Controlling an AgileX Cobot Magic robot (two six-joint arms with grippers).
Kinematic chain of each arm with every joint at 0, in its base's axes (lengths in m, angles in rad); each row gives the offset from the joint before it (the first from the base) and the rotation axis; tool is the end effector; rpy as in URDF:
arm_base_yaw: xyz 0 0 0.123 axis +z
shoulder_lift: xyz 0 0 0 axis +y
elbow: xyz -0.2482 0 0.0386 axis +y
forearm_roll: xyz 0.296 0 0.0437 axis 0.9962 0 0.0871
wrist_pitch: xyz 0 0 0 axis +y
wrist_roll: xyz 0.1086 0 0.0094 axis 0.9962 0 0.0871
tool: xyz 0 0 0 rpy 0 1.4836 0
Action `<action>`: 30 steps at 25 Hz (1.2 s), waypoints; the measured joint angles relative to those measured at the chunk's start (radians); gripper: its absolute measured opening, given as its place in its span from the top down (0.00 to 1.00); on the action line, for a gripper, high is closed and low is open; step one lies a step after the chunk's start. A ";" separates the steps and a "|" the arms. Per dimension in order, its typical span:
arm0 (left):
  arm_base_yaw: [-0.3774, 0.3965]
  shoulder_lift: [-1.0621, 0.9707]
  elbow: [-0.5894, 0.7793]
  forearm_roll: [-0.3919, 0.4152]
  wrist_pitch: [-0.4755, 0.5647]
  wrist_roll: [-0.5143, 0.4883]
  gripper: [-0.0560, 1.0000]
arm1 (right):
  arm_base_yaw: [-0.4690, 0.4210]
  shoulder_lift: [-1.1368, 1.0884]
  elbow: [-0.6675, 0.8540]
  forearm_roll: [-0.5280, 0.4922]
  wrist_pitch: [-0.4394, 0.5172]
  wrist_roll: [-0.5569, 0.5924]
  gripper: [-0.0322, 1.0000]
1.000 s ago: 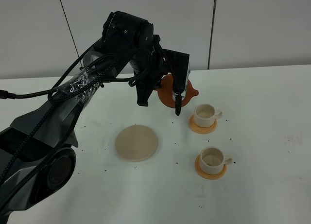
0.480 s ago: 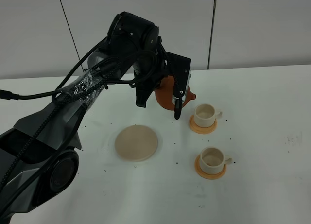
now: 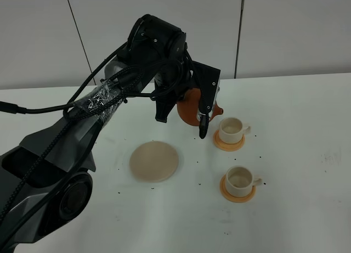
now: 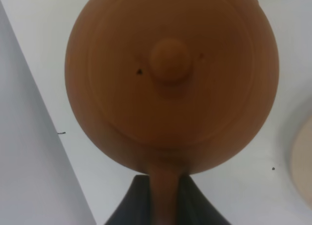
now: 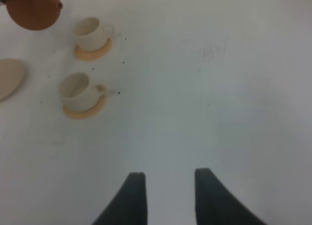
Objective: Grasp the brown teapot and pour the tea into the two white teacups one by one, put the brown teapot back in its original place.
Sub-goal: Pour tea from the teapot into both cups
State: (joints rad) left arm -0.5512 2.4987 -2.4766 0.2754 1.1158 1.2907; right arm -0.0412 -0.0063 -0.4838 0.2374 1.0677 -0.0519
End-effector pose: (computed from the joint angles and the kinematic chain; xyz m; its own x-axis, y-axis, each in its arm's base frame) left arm 0.5017 -0.2771 0.1871 0.2825 0.9507 0.1280 0.7863 -0.3059 0.5367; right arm 0.0877 0.0189 0.2887 -0.4681 0.0822 -0.8799 -0.1126 0.9820 0.1516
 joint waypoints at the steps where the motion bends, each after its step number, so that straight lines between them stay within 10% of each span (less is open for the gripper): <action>1: -0.001 0.000 0.000 0.000 0.000 0.000 0.79 | 0.000 0.000 0.000 0.000 0.000 0.000 0.74; 30: -0.023 0.000 0.000 0.066 -0.001 -0.011 0.79 | 0.000 0.000 0.000 0.000 0.000 0.000 0.73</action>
State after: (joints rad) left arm -0.5742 2.4987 -2.4766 0.3412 1.1149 1.2794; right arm -0.0412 -0.0063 -0.4838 0.2374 1.0677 -0.0519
